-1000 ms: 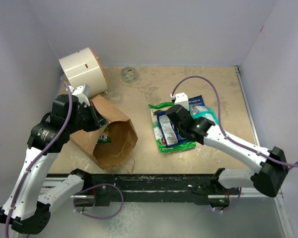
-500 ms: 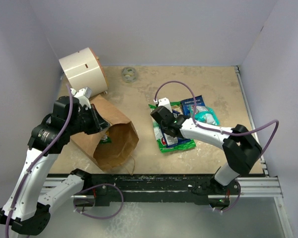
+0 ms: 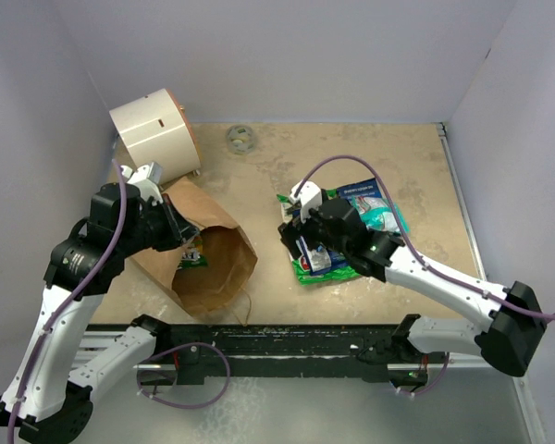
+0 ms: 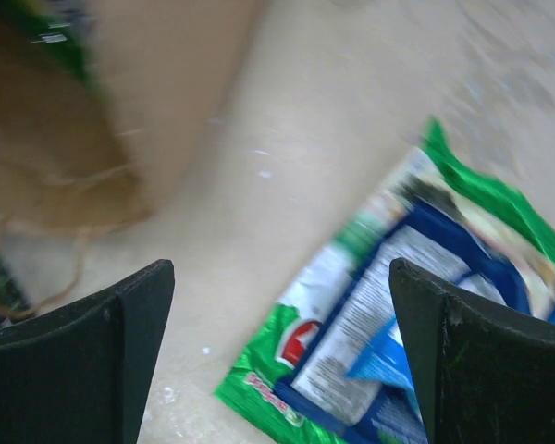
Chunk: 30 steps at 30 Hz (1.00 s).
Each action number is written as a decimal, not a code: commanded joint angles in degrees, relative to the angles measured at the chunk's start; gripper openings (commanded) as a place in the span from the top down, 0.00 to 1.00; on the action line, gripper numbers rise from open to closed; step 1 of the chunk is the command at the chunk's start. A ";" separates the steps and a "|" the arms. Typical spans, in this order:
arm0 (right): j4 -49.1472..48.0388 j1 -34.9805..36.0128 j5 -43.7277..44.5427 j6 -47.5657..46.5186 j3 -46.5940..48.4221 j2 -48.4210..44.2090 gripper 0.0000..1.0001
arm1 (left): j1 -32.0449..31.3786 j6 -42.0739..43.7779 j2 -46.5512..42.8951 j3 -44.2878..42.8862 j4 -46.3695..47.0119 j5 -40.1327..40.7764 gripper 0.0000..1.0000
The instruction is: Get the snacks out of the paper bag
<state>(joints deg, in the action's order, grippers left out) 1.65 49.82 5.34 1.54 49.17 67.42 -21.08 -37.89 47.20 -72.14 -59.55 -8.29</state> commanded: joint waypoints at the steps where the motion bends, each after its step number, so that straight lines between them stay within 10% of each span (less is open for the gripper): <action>1: -13.40 7.29 -21.84 -16.72 -3.23 -2.35 0.00 | -0.03 0.67 -1.23 -3.07 1.92 2.51 1.00; 11: -26.66 22.99 -17.65 -29.18 5.17 17.24 0.07 | -0.01 1.08 -0.33 -6.28 0.38 3.57 1.00; 30: -48.86 23.37 -5.10 -35.67 19.91 48.76 0.43 | -0.06 0.13 3.16 -10.88 -3.76 -2.52 1.00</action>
<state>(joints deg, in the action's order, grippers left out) -40.38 72.97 -2.68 -30.50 66.11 114.32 -21.08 -37.91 50.92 -79.72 -62.39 -9.19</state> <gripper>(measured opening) 0.577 0.004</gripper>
